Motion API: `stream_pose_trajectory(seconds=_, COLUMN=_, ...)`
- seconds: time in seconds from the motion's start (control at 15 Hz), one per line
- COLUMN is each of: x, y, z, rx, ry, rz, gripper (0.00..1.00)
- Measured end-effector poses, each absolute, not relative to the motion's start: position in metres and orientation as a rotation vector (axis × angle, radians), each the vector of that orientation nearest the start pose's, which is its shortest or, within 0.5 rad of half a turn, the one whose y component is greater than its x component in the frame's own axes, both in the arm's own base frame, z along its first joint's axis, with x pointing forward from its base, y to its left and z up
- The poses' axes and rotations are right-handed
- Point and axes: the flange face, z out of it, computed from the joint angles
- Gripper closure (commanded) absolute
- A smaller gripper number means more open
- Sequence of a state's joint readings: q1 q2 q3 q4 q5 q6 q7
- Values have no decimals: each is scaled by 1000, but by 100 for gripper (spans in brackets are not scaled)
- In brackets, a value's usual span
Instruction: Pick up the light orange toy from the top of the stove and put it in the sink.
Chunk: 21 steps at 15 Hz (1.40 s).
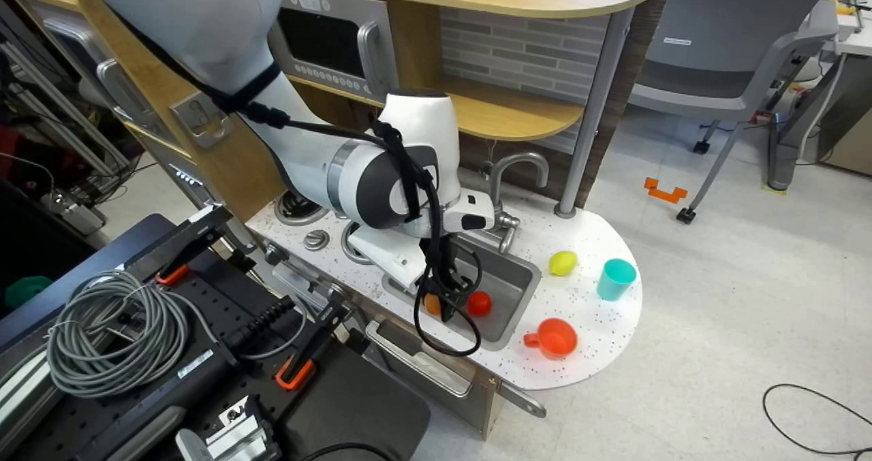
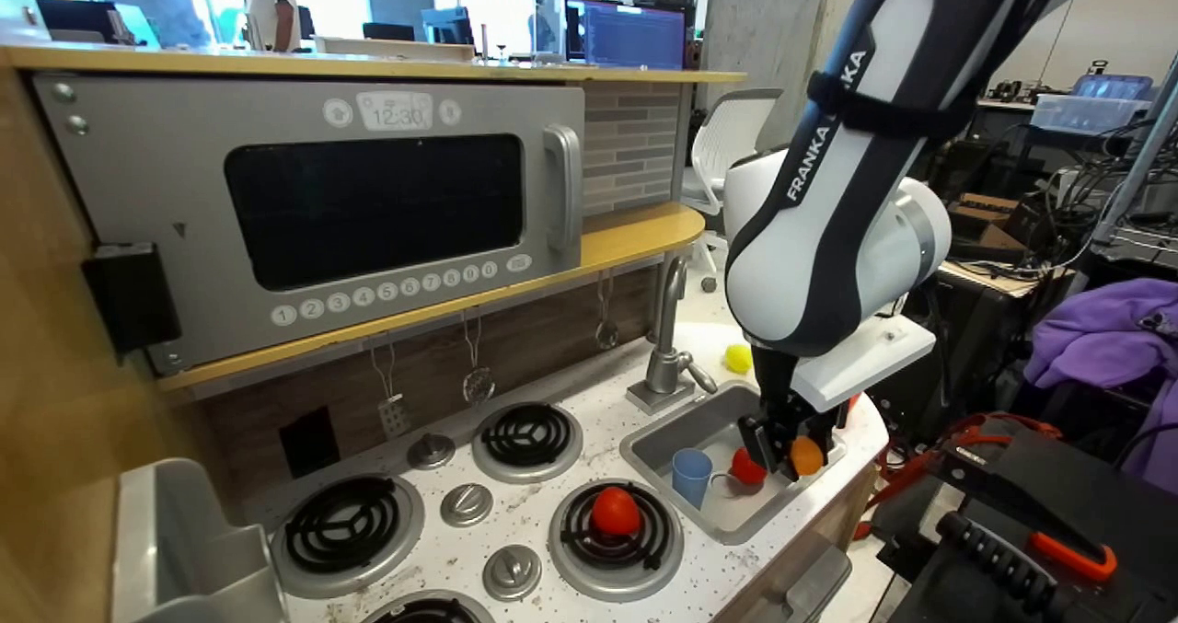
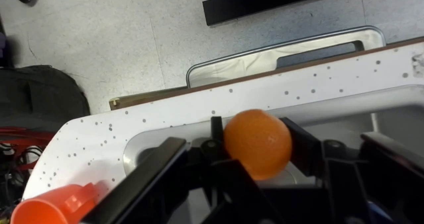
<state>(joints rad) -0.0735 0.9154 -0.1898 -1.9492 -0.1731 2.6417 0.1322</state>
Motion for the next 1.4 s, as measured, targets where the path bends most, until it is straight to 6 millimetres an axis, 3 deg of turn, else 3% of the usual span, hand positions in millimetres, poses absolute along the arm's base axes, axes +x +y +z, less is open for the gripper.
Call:
stream_pose_trajectory(seconds=0.47, x=566, y=-139, z=-13, rx=-3344, ry=373, rz=298, gripper=80)
stream_pose_trajectory(seconds=0.93, x=577, y=-134, z=-31, rx=-3358, ry=343, rz=317, gripper=80)
stream_pose_trajectory(seconds=1.13, x=580, y=-137, z=-37, rx=-3361, ry=266, rz=322, gripper=80)
stream_pose_trajectory(seconds=1.4, x=577, y=-138, z=-46, rx=-3308, ry=13, rz=354, gripper=80)
